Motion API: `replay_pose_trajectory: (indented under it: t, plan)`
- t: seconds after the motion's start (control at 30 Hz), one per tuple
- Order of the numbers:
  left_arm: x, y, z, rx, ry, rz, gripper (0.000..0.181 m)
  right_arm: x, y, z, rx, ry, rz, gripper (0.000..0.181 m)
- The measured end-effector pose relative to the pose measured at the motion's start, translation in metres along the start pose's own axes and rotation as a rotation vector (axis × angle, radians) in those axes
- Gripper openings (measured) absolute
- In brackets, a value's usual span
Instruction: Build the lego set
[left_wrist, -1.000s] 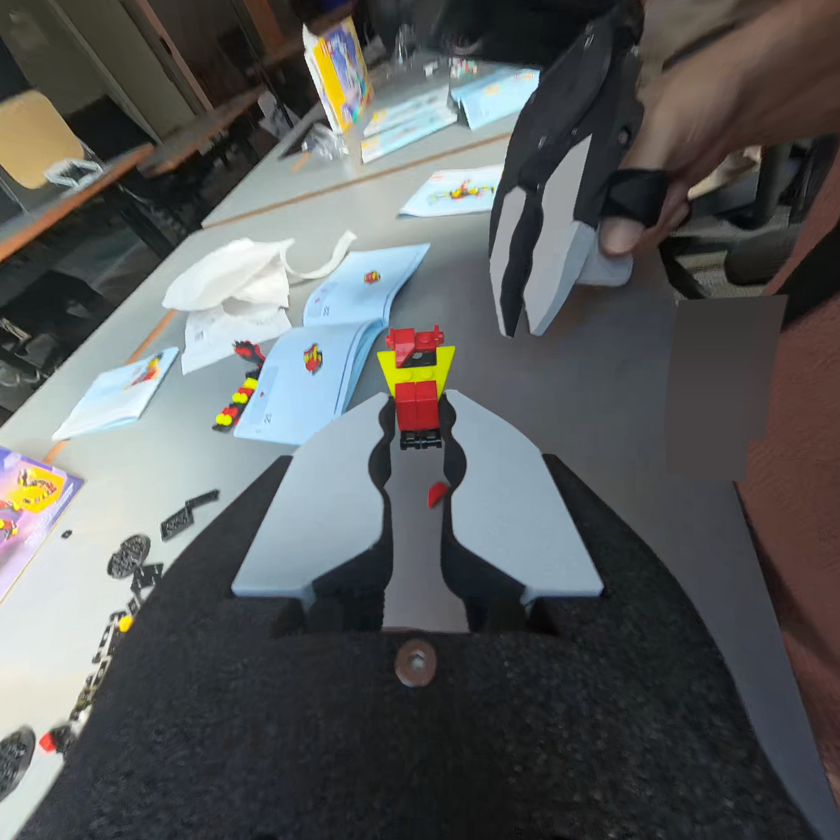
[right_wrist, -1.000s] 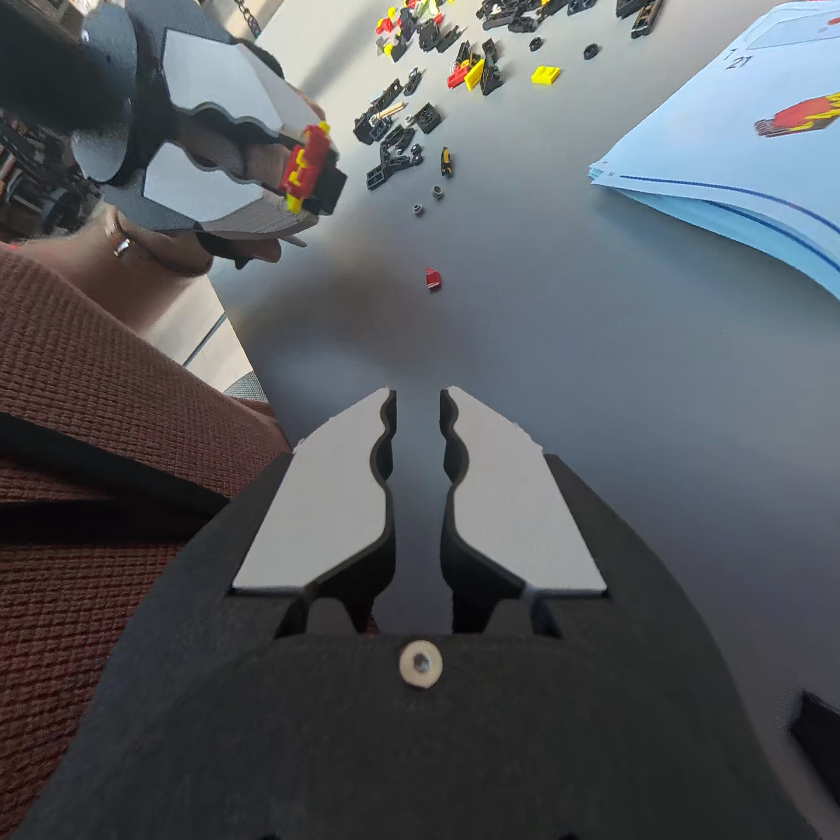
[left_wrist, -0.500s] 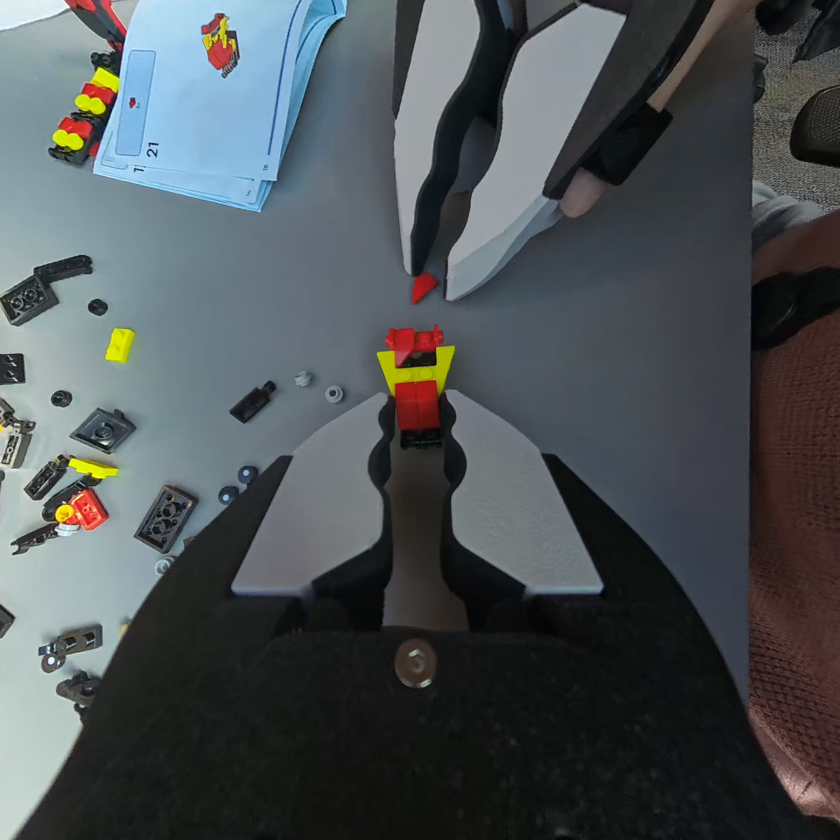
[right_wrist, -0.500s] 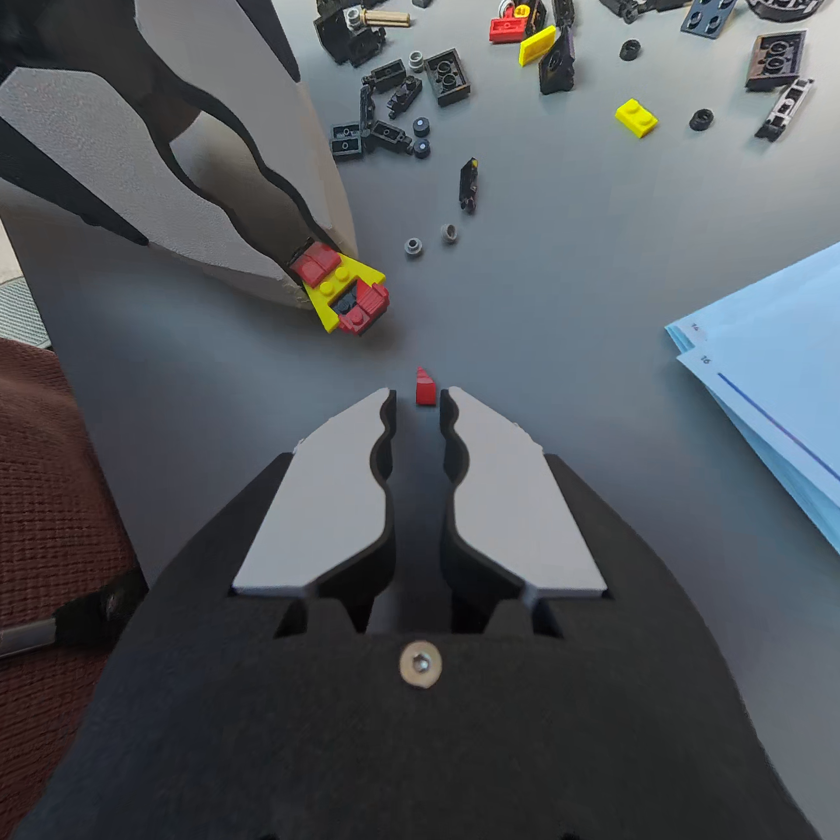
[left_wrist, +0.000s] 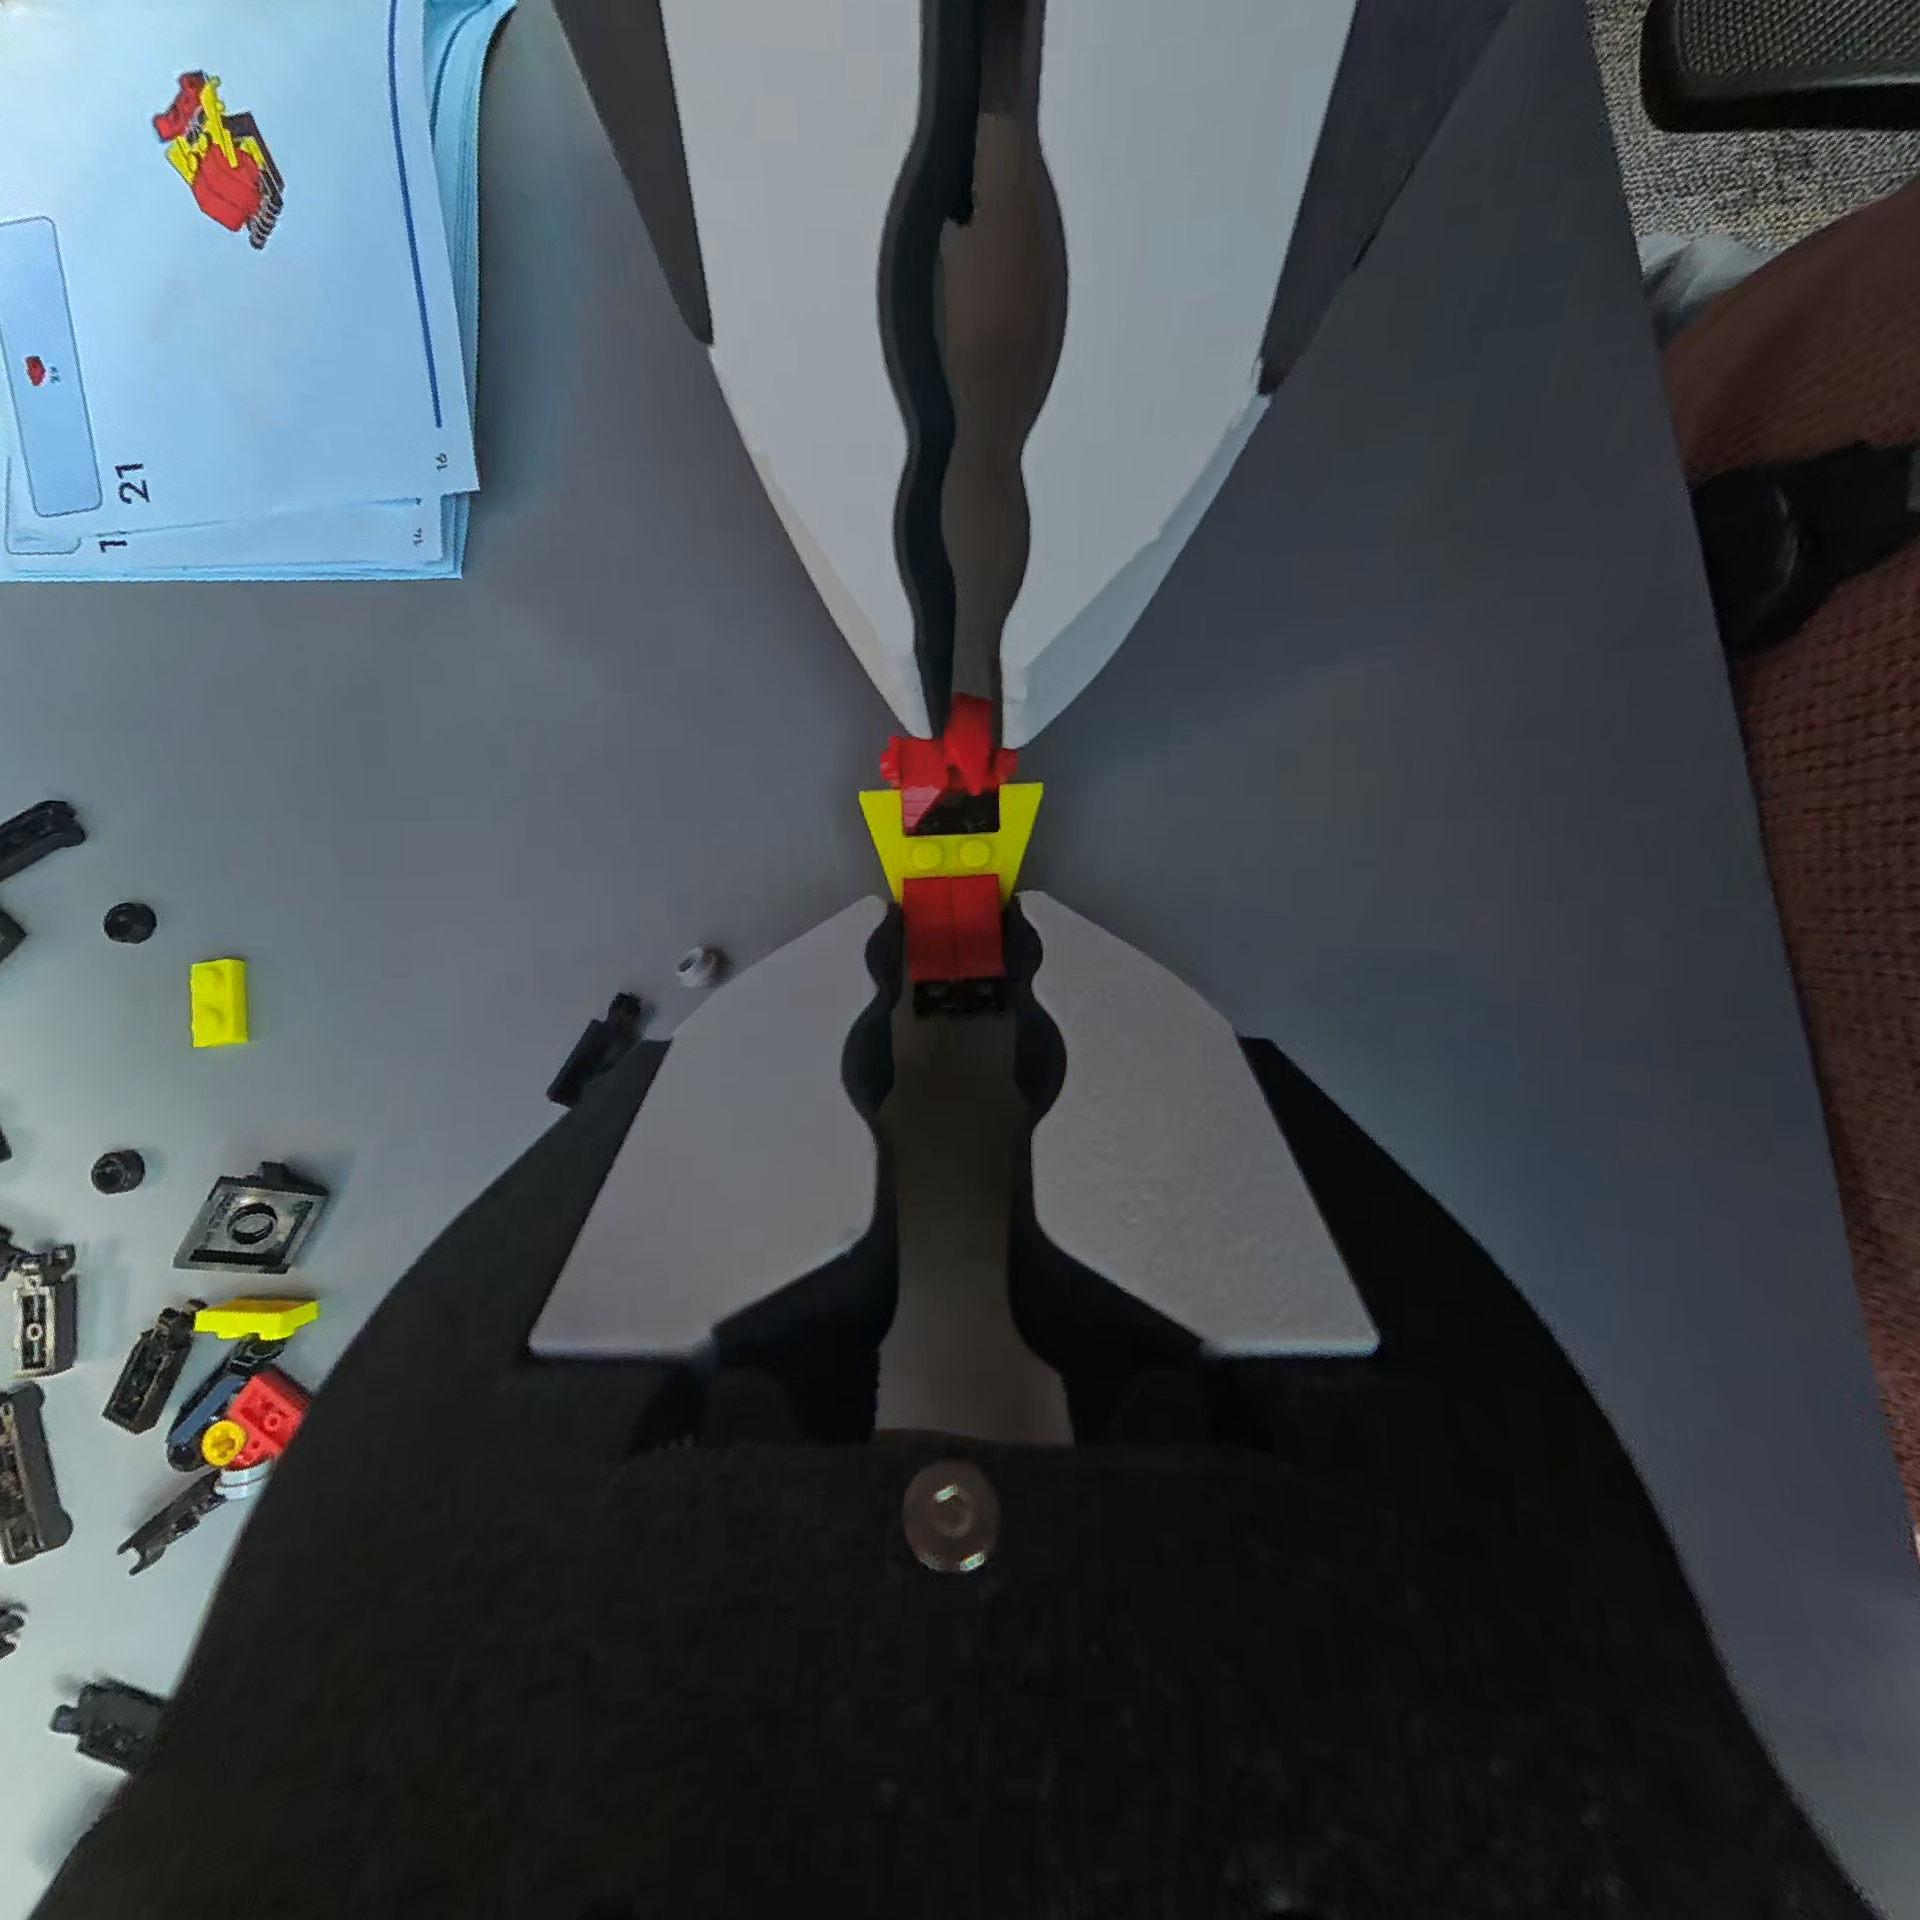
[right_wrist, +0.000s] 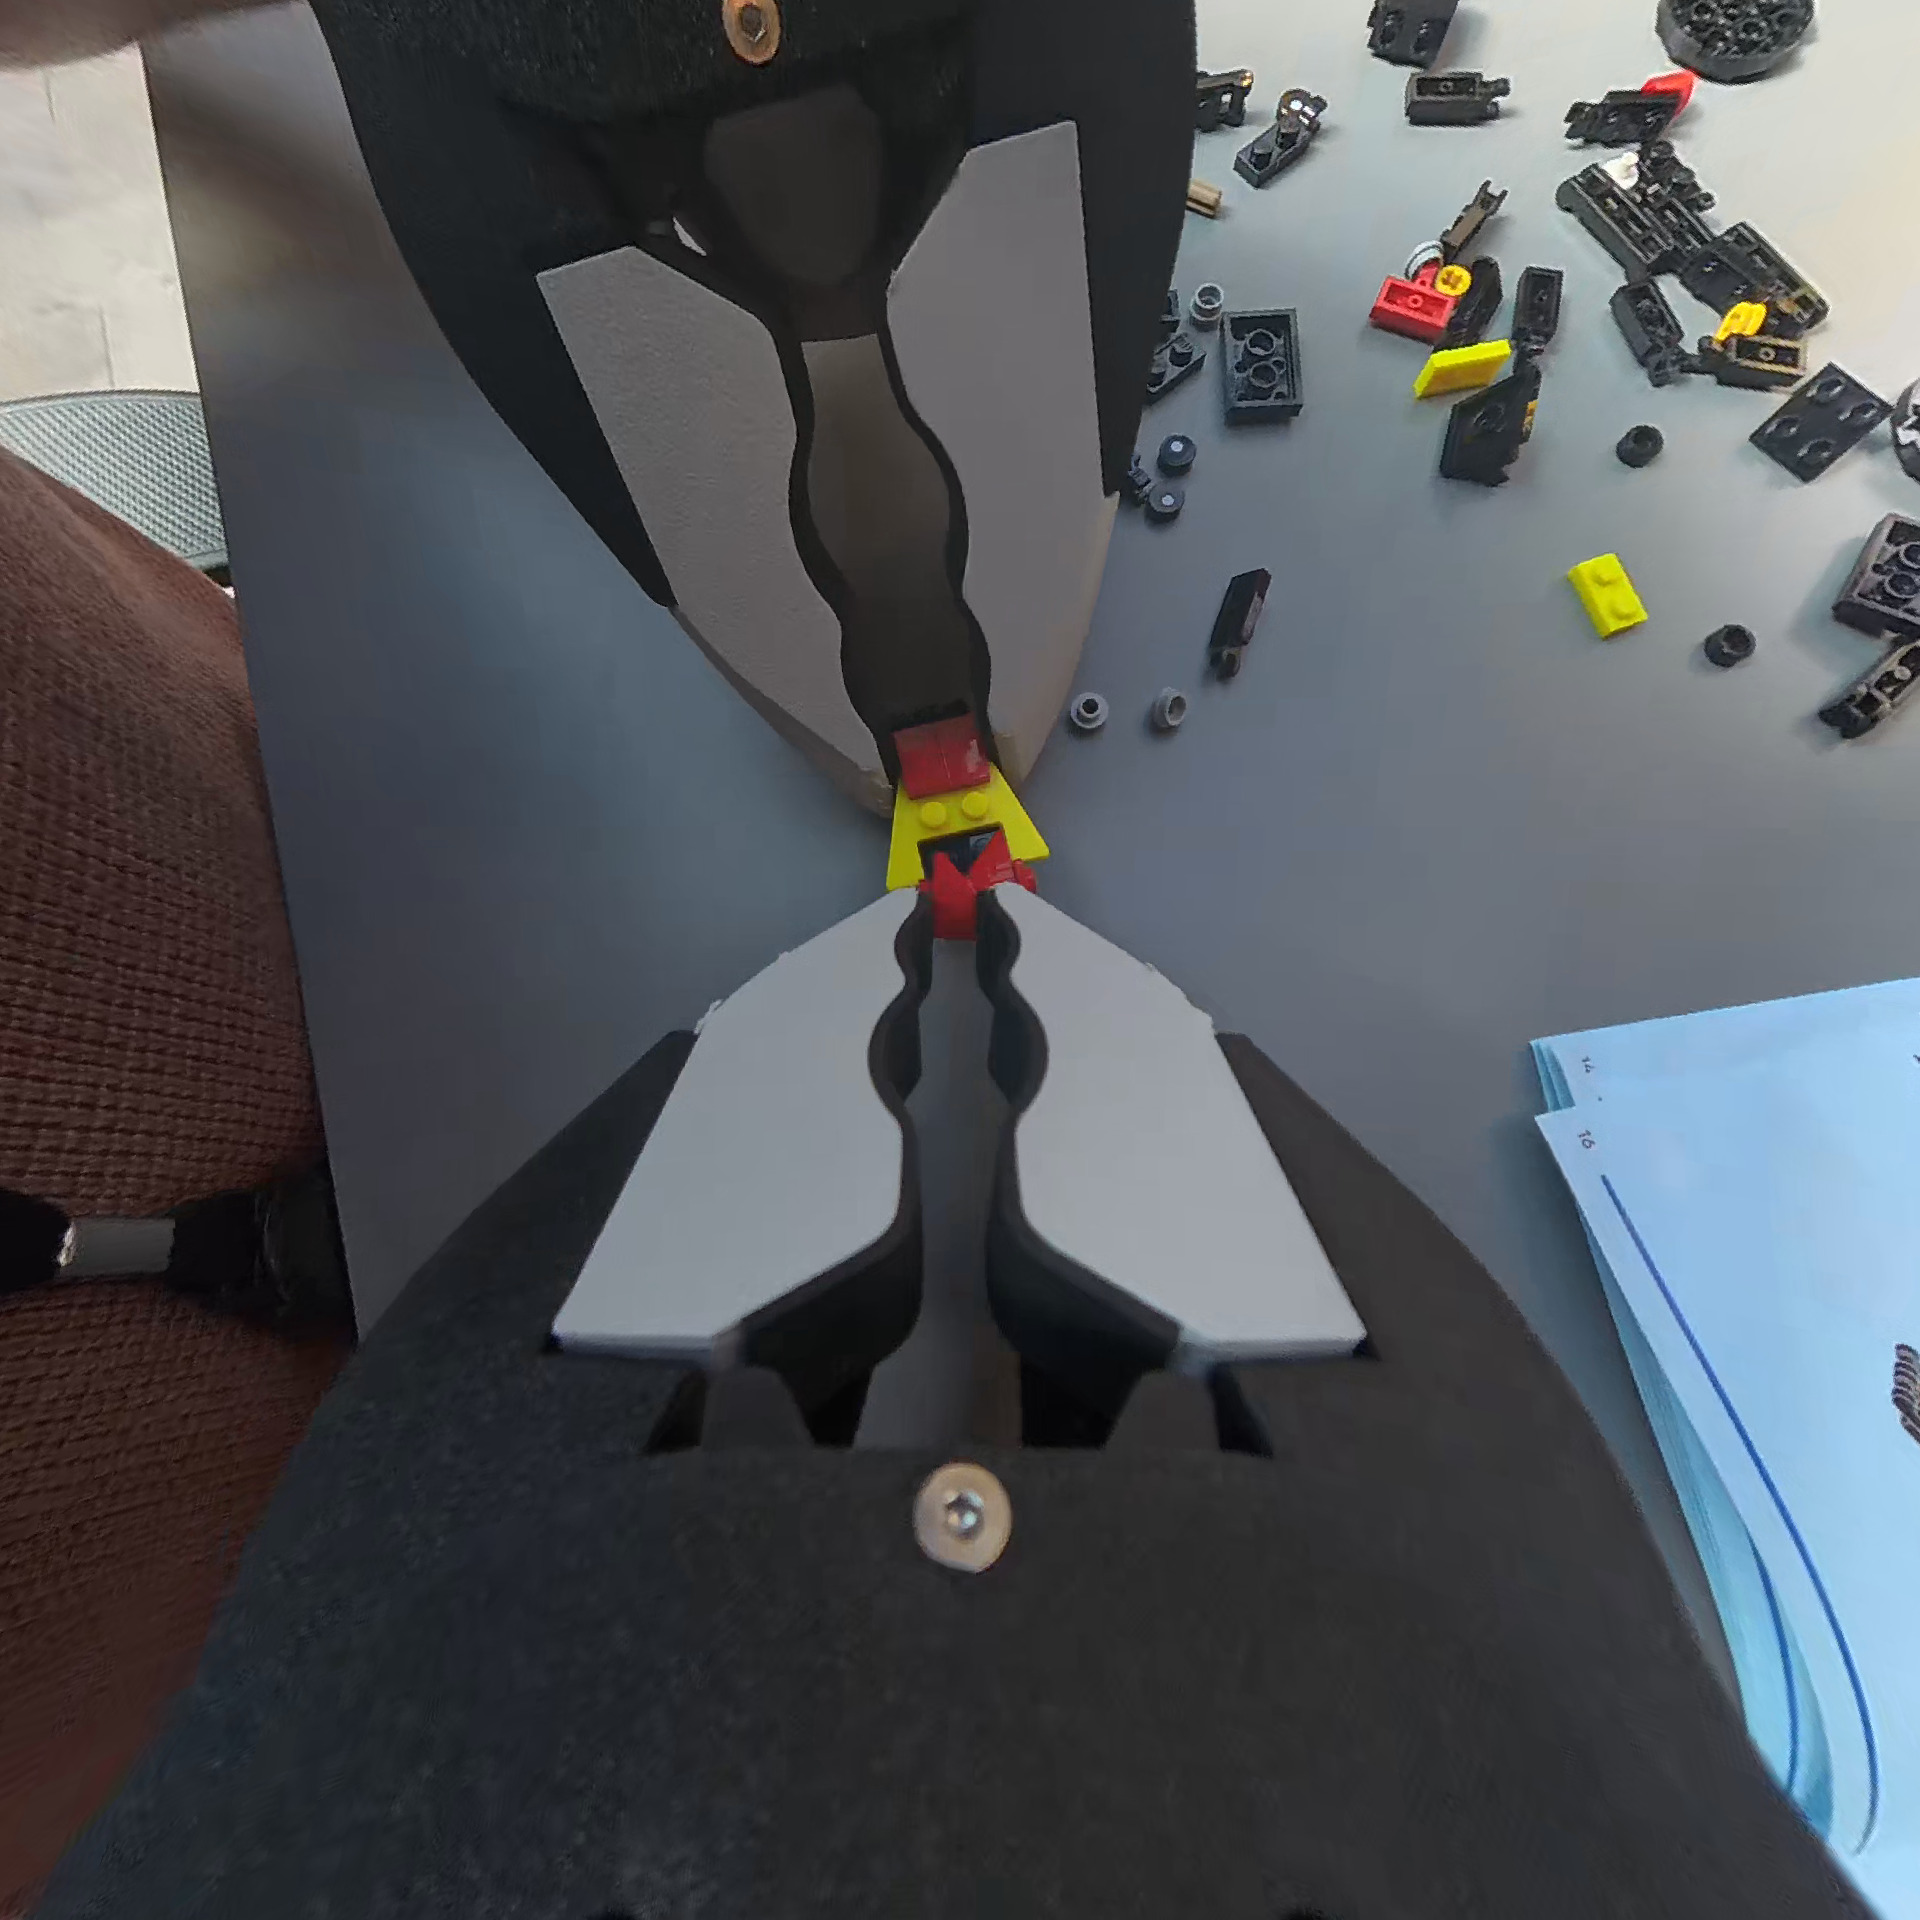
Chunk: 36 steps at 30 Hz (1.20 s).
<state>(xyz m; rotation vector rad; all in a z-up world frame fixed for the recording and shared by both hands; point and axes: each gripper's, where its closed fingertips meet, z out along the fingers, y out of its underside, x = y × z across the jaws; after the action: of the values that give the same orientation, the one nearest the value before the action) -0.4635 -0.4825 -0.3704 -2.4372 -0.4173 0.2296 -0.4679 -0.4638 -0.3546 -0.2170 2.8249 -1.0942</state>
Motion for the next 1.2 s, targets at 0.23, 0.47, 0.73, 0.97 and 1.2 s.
replay_pose_trajectory:
  t: [0.23,0.47,0.73,0.97,1.2]
  plan:
    - [-0.004,0.003,-0.001,-0.020,0.005,0.006,0.018,0.004,-0.004,0.003,-0.031,0.011,-0.066,0.008]
    - [-0.004,0.003,-0.001,-0.023,0.016,-0.012,0.018,0.006,-0.006,0.002,-0.036,0.025,-0.070,0.010]
    - [-0.014,-0.015,-0.010,0.108,-0.186,-0.019,0.018,0.009,0.000,-0.028,0.251,-0.199,0.594,0.015]
    - [-0.009,-0.038,-0.021,0.214,-0.294,0.056,0.018,0.006,-0.021,-0.050,0.513,-0.439,0.826,0.022]
    - [-0.007,-0.044,-0.022,0.209,-0.292,0.084,0.018,-0.002,-0.022,-0.040,0.487,-0.497,0.843,0.018]
